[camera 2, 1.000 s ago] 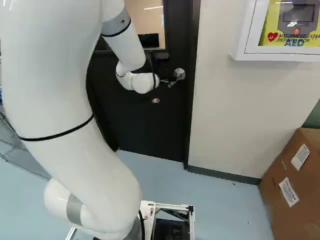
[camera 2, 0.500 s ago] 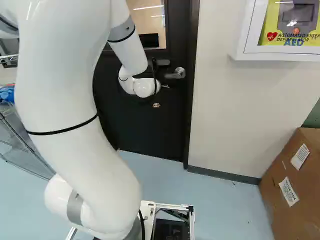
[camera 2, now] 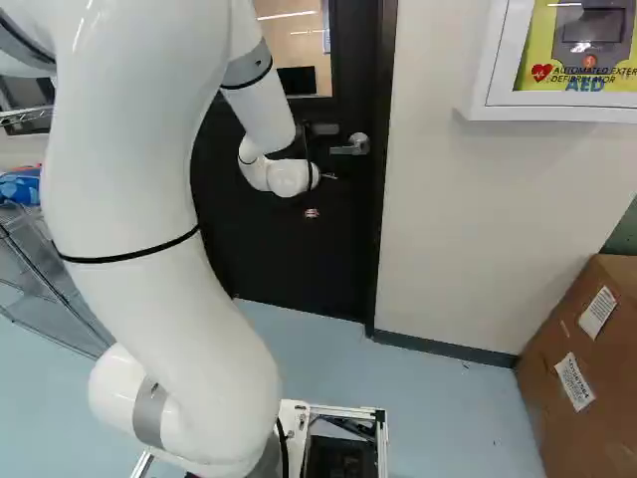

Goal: Open the door and move inside

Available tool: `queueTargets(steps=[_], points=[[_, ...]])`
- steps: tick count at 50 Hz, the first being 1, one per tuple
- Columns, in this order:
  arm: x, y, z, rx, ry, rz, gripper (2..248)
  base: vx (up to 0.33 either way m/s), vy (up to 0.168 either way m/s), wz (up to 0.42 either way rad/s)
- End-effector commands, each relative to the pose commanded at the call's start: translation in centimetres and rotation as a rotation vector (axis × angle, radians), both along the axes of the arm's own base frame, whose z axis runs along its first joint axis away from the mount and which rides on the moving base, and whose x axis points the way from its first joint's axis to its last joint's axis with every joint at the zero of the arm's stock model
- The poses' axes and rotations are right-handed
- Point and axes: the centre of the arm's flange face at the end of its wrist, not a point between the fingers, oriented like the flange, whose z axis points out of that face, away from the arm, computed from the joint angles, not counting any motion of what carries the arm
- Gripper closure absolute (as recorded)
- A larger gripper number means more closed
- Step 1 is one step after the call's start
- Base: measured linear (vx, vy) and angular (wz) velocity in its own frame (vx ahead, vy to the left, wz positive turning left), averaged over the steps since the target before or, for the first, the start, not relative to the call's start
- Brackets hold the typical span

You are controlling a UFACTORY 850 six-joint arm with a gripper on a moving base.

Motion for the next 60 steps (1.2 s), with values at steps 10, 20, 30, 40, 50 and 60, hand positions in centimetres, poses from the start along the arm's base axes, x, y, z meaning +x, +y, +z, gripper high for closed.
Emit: queueTargets(steps=[10,20,30,40,50,60], points=[[0.9,-0.2,-0.1,0.036,-0.006,-0.051,3,0.0,0.0,0.0],[2.1,-0.3,-0.2,0.075,-0.014,-0.105,3,0.0,0.0,0.0],[3.7,-0.5,-0.4,0.119,-0.024,-0.165,3,0.0,0.0,0.0],[5.5,-0.8,-0.6,0.167,-0.036,-0.231,3,0.0,0.0,0.0],[7.3,-1.0,-0.9,0.216,-0.049,-0.297,3,0.0,0.0,0.0],[9.2,-1.2,-1.2,0.241,-0.062,-0.33,3,0.0,0.0,0.0]])
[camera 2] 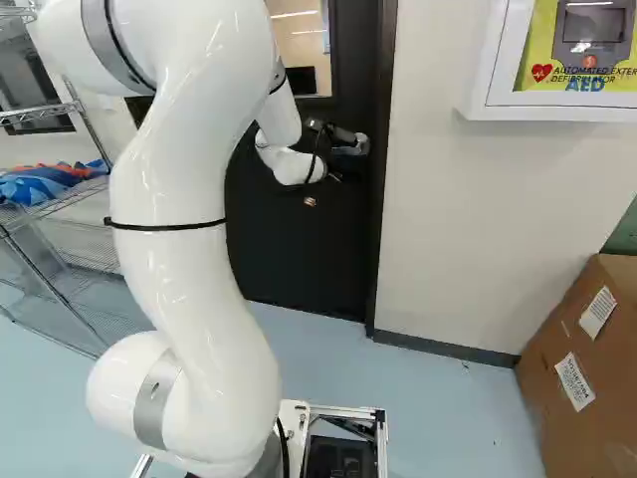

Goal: Open the door and move inside

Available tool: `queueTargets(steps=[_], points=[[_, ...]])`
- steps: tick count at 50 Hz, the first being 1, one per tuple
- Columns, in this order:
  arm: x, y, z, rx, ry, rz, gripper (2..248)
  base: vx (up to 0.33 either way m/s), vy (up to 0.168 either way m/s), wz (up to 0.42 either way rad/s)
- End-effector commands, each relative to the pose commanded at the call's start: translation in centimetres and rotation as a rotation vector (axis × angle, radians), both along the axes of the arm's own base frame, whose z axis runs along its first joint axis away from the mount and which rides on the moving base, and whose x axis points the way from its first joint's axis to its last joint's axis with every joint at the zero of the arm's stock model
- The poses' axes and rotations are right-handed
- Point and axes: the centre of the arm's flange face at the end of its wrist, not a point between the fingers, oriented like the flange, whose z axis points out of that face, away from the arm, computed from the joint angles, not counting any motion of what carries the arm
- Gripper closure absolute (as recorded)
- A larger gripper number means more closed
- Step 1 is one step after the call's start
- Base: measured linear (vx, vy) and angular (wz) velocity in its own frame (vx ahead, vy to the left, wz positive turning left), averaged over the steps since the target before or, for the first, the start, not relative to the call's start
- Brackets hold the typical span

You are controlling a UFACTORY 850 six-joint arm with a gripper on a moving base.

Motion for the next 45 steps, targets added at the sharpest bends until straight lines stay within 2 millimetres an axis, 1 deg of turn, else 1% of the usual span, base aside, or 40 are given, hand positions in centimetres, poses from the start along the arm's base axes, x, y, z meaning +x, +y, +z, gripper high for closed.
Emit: queueTargets(steps=[26,35,45], points=[[5.1,0.4,-0.7,0.001,-0.033,0.008,3,0.0,0.0,0.0],[6.5,1.5,-0.9,-0.005,-0.041,0.033,3,0.0,0.0,0.0],[8.0,3.3,-1.3,-0.036,-0.019,0.119,3,0.0,0.0,0.0]])
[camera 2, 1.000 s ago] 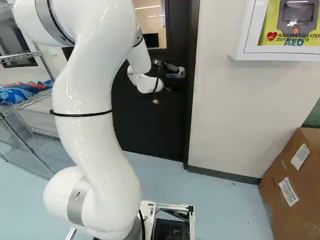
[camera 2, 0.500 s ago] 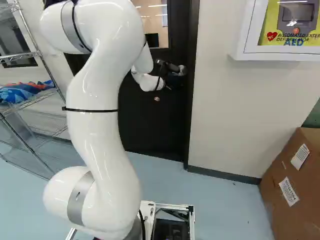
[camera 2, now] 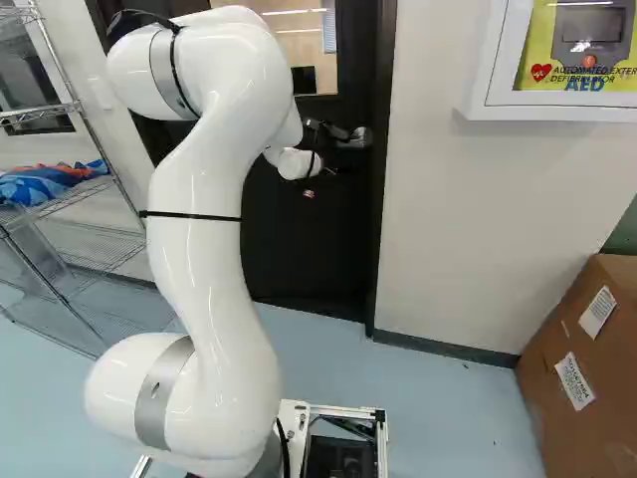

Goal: Open the door and move inside

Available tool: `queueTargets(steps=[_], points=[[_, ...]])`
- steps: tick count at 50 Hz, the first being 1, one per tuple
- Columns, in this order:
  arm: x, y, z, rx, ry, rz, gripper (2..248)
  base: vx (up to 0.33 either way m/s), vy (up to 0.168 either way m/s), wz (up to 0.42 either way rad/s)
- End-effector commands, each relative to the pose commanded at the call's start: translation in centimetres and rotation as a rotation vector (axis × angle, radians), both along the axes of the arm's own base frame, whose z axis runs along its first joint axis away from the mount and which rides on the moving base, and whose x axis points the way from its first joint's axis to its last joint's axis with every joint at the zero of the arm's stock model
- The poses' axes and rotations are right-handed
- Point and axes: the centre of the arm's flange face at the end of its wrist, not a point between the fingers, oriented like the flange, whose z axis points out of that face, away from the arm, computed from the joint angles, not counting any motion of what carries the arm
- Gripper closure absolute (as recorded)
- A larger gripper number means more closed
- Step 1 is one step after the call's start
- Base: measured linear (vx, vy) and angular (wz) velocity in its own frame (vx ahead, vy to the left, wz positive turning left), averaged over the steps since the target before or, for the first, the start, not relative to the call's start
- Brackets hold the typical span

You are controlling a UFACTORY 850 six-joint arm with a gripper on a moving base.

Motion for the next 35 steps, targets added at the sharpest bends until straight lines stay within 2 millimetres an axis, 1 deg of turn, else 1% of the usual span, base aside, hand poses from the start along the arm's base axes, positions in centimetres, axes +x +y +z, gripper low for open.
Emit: queueTargets(steps=[10,27,35], points=[[1.1,2.0,-0.4,-0.052,0.025,0.105,3,0.0,0.0,0.0],[2.7,5.4,-0.5,-0.166,0.014,0.276,3,0.0,0.0,0.0],[3.9,6.6,-0.7,-0.189,-0.001,0.313,3,0.0,0.0,0.0]])
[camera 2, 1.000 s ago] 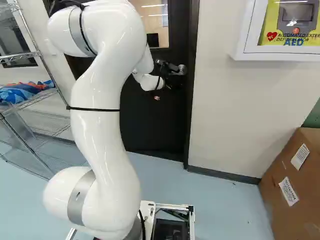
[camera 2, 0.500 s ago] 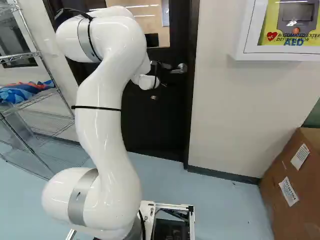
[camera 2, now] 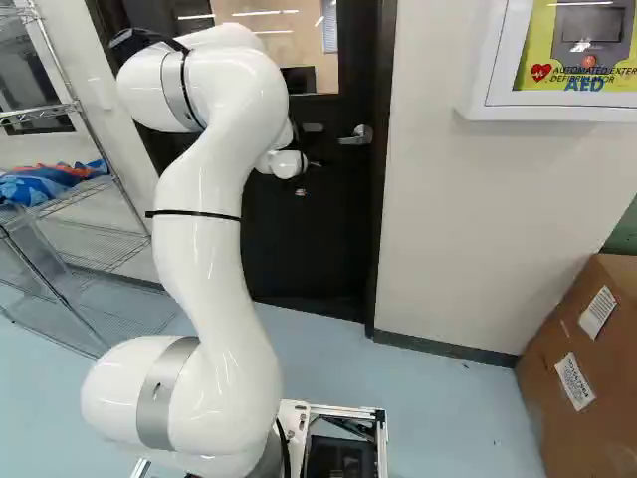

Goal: Open the door and move inside

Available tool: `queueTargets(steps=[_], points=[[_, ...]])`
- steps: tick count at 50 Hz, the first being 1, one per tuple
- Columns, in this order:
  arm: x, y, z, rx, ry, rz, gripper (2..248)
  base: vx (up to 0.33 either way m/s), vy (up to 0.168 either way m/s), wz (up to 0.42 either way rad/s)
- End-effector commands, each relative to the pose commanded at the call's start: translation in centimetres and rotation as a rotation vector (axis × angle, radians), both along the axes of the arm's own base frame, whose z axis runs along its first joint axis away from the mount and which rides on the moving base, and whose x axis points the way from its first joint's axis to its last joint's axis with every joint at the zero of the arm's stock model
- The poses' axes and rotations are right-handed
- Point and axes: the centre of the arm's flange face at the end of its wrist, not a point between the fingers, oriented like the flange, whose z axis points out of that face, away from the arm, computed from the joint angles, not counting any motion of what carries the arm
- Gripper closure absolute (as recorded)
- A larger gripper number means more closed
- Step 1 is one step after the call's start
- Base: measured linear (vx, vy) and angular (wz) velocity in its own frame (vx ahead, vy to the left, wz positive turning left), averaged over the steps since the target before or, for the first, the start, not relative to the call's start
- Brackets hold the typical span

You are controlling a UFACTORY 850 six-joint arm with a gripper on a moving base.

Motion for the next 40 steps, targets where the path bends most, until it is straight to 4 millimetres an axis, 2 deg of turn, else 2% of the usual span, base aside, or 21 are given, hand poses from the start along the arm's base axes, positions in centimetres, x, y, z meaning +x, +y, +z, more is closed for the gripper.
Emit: queueTargets(steps=[13,30,40], points=[[2.4,1.2,-0.5,-0.002,-0.024,0.018,3,0.0,0.0,0.0],[5.6,1.6,-1.3,0.0,-0.06,0.021,3,0.0,0.0,0.0],[5.2,1.4,-1.2,0.0,-0.055,0.018,3,0.0,0.0,0.0]])
